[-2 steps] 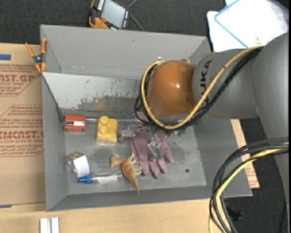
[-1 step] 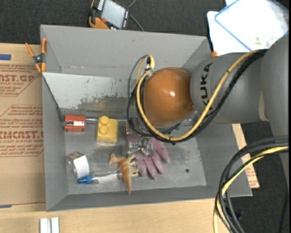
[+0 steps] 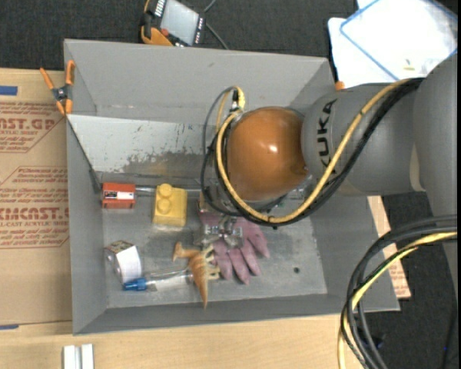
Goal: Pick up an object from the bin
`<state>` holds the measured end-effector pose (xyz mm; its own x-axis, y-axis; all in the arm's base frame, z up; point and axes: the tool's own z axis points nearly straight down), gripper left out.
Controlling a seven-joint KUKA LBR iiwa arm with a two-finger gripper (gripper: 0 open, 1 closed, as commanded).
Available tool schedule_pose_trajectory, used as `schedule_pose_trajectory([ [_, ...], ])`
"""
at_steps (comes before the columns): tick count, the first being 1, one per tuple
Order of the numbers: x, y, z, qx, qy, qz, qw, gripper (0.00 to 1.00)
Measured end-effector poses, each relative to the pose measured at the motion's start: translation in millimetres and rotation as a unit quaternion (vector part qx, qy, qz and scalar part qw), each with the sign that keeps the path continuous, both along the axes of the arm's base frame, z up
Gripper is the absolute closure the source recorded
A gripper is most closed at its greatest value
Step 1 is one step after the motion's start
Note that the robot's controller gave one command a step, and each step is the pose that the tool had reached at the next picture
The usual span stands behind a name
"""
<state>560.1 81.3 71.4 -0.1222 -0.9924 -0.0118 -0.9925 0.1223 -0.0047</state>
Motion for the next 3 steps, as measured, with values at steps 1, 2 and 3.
schedule_pose_trajectory([
  [1, -3.6, 0.2, 26.7, 0.000, 0.0059, 0.000, 1.0000, 1.00],
  [2, -2.5, 1.1, 65.1, 0.001, 0.0040, -0.001, 1.0000, 1.00],
  [3, -2.9, 1.6, 95.8, 0.001, 0.0047, -0.001, 1.0000, 1.00],
])
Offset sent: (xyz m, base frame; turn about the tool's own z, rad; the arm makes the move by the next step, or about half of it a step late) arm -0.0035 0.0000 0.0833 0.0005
